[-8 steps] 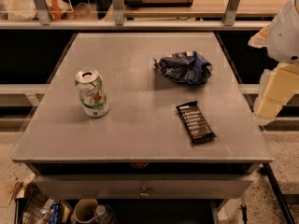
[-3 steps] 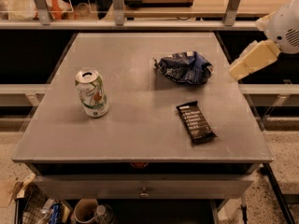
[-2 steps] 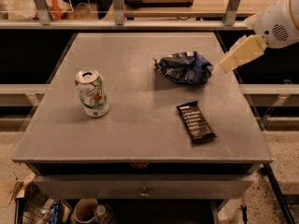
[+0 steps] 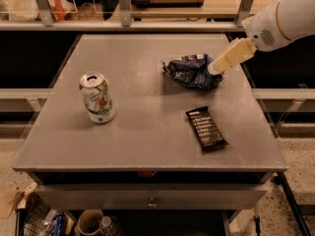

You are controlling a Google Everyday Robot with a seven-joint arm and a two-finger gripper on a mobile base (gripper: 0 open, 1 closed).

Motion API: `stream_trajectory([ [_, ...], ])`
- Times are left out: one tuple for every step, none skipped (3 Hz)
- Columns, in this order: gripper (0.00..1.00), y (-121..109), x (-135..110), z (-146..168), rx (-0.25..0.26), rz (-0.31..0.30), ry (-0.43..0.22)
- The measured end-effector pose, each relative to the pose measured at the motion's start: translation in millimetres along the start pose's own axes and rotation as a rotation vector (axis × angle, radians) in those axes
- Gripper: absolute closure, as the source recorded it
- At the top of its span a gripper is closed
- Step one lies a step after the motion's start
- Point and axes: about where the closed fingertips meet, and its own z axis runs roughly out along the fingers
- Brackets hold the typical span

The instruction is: Pick blue chip bag

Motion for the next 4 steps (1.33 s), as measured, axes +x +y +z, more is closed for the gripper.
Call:
stream_trajectory([
  [0.00, 1, 5, 26, -0.006, 0.005, 0.015],
  [0.00, 11, 16, 51, -0.042, 0.019, 0.045],
  [0.00, 19, 24, 69, -0.068, 0.027, 0.056],
  [0.17, 24, 28, 79, -0.082, 0.028, 0.046],
])
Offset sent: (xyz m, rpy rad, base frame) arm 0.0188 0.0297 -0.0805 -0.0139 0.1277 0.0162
